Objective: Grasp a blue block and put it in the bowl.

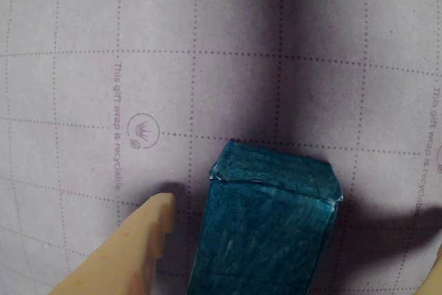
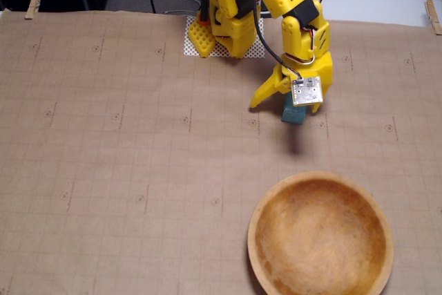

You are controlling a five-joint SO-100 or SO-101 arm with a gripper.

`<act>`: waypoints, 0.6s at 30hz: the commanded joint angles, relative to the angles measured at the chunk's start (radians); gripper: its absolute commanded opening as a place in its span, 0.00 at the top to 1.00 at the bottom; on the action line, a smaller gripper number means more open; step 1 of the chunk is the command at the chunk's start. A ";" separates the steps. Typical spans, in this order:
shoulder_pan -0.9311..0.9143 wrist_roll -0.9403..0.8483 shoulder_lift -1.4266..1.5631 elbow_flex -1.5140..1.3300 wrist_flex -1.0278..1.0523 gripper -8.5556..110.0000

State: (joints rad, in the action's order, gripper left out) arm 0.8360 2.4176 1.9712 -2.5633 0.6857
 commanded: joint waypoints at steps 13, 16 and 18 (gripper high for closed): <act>0.060 0.012 0.000 -0.014 -0.006 0.51; 0.061 0.012 0.003 -0.014 -0.006 0.51; 0.061 0.011 0.003 -0.014 -0.006 0.53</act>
State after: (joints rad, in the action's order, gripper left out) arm 0.8928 2.4176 1.9712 -2.5894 0.6857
